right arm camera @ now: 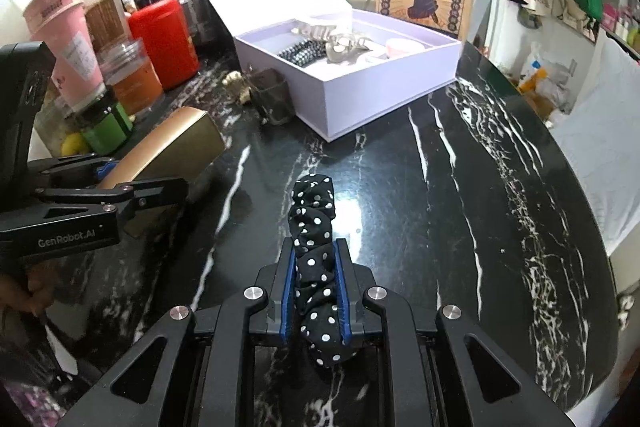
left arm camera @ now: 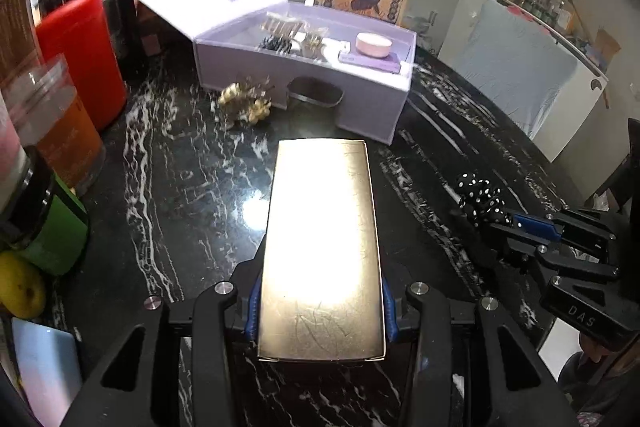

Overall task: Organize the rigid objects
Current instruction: 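Lift and carry the gold case with the left tool while the right tool carries the scrunchie to the box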

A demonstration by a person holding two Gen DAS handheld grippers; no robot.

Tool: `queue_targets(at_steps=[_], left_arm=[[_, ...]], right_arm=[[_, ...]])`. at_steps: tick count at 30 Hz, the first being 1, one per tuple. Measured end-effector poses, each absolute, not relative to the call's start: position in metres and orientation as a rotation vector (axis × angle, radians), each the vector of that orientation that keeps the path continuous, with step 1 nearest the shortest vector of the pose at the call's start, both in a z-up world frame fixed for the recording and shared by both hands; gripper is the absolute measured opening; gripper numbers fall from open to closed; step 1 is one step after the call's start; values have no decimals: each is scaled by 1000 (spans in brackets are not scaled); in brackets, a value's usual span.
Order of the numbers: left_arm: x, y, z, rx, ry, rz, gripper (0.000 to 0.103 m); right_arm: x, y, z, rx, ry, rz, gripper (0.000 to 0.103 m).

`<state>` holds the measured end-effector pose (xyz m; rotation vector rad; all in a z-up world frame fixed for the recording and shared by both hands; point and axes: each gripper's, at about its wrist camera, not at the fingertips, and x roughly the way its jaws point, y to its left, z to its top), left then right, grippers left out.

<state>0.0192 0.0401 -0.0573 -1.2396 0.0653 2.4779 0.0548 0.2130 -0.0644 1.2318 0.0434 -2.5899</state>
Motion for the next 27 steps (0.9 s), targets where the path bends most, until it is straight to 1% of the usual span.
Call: queue_targets(at_steps=[5,14,20,27], left_arm=[[31,44,-44,-1206,63,2485,44],[45,48,-27,-1161,40,2505,44],[43,48,-28,-1194,-2,2491,44],[30,54,-27,-1206,-9,2471,44]], right_arm=[[66,216,-55,1206,5,-2600,17],[81,215,-40,1156,7,-2587,17],[80,215,-39,1141,-11,-2548,17],[70,219,-38,1131,-5,-2533,17]])
